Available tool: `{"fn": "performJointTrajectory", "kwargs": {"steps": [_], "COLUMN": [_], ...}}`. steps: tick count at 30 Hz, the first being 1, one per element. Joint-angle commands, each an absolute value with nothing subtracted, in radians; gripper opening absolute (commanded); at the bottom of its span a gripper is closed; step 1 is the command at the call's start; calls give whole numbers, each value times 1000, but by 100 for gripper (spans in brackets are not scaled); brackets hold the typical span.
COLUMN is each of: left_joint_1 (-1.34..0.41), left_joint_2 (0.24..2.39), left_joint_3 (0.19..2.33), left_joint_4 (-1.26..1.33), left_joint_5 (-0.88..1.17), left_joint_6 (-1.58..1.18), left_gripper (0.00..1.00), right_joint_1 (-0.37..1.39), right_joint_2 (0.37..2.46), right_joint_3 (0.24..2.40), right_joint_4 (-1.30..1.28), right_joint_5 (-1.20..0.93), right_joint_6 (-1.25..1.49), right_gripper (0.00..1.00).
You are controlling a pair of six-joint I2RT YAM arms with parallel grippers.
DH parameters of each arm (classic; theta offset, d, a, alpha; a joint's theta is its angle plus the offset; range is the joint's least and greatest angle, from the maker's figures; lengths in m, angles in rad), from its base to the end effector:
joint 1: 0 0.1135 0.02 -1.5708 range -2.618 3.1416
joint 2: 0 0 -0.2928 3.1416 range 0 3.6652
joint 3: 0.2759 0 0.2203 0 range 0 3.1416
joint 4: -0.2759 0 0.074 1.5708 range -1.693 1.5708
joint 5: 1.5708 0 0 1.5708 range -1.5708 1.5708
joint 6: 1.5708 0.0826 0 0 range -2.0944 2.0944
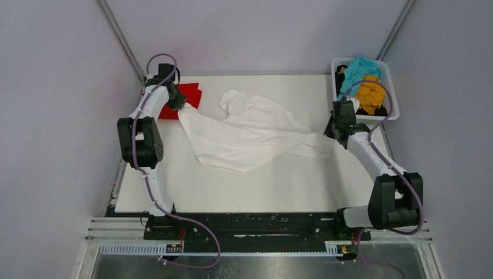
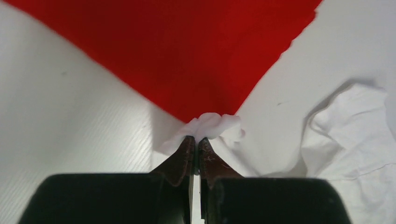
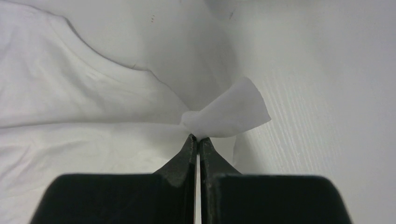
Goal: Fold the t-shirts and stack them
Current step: Flatten out the tshirt
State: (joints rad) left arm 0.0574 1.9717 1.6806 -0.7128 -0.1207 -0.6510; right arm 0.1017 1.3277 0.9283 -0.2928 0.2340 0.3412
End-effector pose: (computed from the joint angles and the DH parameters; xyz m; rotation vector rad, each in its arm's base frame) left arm 0.4370 0.0351 0.2481 -0.9318 2.3897 -0.0703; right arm 0.2874 0.0101 0.2720 0.3900 2.2065 -0.0256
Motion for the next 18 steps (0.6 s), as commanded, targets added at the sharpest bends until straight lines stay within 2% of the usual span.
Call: {"fn": "performJointTrajectory", "kwargs": {"steps": [1,6,13,18], "left_joint_1": [-33,-63,-62,-63], "left_joint_2": [2013,1956,1477,1222], "left_joint_3": [1930,1982,1565,1472], "left_joint_4": [-649,-633,-487,-510], "left_joint_5": [-191,-238,-290,-294], "left_joint_6": [-657,-640,-645,-616], "left_gripper": [0,0,0,0], "right_joint_1": [89,87,88,87], "right_joint_2": [1360,1257,965,767], "right_joint_3": [958,905,852,841], "right_joint_4": [-219,-197,-285,-382], "right_joint_5": [330,350,254,236], "right_joint_6": [382,373,360,365], "right_gripper": [0,0,0,0]}}
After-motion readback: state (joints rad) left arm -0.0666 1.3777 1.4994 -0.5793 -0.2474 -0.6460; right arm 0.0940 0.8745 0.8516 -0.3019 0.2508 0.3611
